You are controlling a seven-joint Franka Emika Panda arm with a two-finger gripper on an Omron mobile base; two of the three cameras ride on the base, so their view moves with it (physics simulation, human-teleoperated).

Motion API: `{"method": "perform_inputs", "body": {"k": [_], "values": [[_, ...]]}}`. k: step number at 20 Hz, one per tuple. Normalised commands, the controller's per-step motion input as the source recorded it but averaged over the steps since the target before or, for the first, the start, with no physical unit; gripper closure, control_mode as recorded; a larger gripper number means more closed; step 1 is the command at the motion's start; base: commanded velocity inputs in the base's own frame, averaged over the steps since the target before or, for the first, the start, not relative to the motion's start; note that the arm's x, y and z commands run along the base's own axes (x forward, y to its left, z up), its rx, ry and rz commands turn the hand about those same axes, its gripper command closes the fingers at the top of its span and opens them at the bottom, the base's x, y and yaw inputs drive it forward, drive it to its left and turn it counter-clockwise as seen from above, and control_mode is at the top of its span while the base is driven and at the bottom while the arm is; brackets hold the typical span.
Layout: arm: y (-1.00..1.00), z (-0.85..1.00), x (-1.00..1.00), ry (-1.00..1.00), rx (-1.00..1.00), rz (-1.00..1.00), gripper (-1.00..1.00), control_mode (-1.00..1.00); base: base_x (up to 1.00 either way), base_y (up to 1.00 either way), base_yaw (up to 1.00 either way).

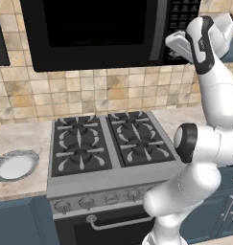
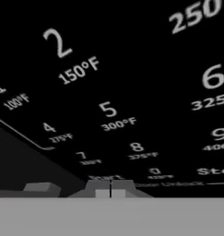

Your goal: Pick the potato from the counter and place it in the microwave. Then turn on the microwave.

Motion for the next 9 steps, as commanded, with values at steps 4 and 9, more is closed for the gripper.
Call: {"method": "perform_inputs", "body": {"k": [4,9], "values": [[0.00,-0.06,0.16,0.00,0.06,-0.04,1.00,-1.00,0.00,0.00,0.00],[0.00,-0.07,0.11,0.00,0.06,-0.05,1.00,-1.00,0.00,0.00,0.00]]}}
